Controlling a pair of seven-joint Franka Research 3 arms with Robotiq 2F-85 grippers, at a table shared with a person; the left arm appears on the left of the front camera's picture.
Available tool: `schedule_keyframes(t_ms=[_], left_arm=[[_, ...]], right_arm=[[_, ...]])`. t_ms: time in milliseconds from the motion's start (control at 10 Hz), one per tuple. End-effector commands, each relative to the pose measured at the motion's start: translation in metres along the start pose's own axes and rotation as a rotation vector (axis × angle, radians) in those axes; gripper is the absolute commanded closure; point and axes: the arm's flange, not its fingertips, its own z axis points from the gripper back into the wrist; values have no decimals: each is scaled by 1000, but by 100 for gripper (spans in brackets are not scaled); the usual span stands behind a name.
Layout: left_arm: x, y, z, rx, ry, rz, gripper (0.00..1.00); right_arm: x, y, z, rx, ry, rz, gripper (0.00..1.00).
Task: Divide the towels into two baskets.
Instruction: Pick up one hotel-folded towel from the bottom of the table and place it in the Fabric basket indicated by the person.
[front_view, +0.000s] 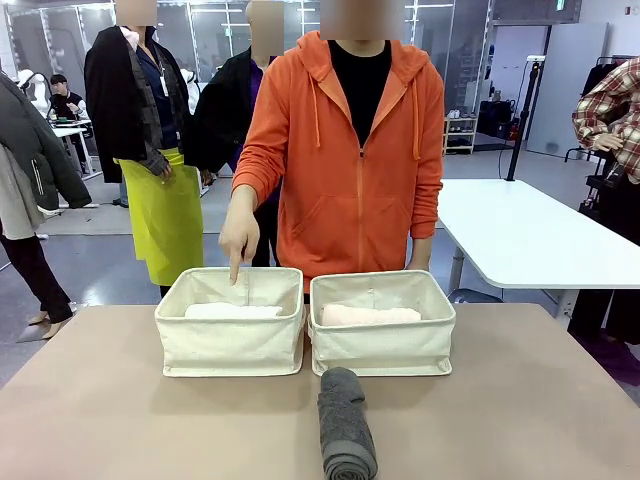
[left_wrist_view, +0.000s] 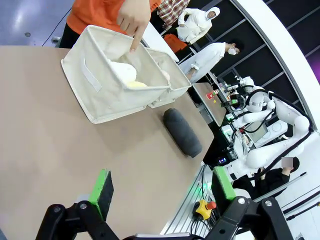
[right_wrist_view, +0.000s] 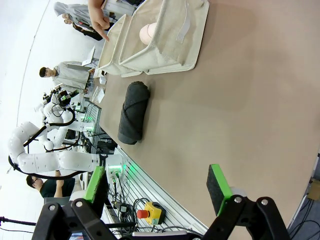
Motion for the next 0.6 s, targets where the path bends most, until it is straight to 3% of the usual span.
schedule_keyframes(t_ms=[0,500], left_arm=[[1,-5,3,2,-2,0,0],[1,-5,3,2,-2,0,0]], right_arm=[[18,12,-26,-29,50,3,0],[34,84,-181,-132,240,-13,0]])
